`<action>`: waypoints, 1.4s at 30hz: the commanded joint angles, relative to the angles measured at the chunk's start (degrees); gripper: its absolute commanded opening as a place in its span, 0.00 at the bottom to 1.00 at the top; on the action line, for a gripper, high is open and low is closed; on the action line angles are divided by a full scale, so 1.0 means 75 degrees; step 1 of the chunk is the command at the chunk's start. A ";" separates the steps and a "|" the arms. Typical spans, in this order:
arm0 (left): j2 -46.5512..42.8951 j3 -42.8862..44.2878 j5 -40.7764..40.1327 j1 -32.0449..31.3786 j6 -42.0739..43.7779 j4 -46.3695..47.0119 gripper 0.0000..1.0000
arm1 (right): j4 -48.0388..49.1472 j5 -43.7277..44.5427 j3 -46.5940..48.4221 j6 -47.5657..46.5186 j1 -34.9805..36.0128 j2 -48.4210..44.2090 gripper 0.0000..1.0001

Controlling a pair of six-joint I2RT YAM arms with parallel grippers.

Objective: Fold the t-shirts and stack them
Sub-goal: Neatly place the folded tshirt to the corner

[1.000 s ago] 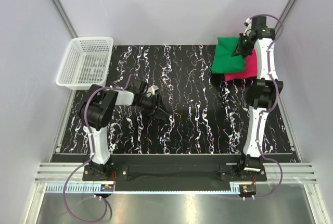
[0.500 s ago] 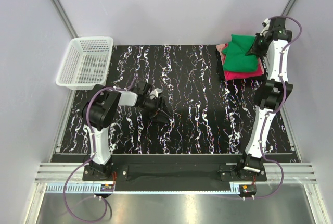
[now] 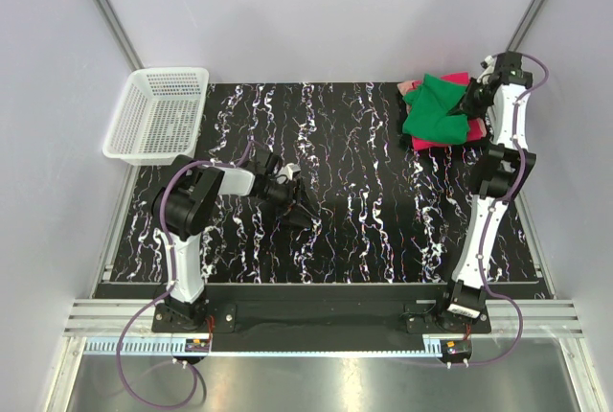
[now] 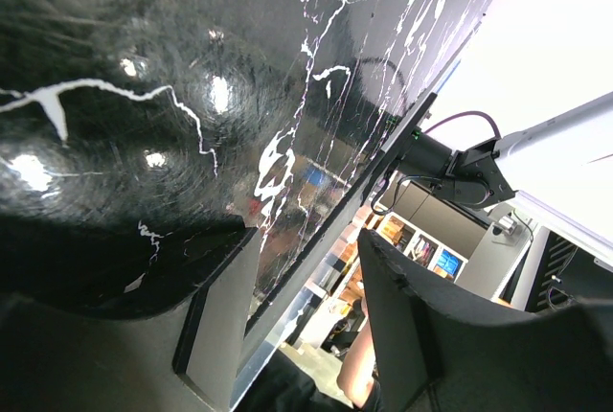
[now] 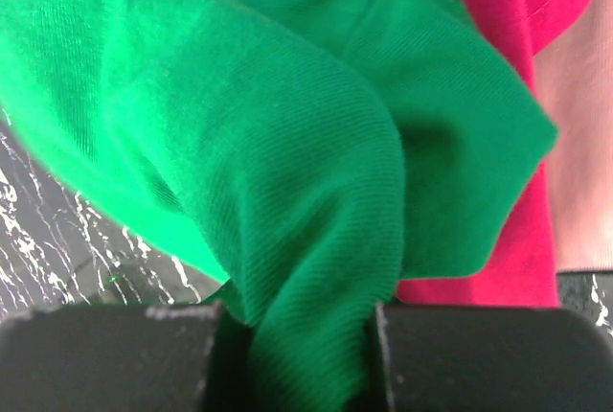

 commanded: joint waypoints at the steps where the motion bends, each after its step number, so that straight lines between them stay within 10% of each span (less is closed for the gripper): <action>1: 0.0771 -0.0567 -0.2275 -0.0171 0.0479 -0.0752 0.55 | 0.0199 -0.0380 0.0474 0.0120 -0.0121 0.0113 0.00; 14: 0.0853 -0.0556 -0.2251 -0.0300 0.0444 -0.0752 0.54 | 0.0621 -0.1270 0.0755 0.0553 -0.0461 -0.0062 0.04; 30: 0.0759 -0.0919 -0.2205 -0.0441 0.0233 -0.0378 0.52 | 0.0844 -0.1401 0.0685 0.0929 -0.0496 -0.0483 0.68; 42: 0.0759 -0.1036 -0.2052 -0.0511 0.0127 -0.0026 0.52 | 0.0598 -0.0052 -0.0415 0.0812 -0.0520 -0.2334 0.69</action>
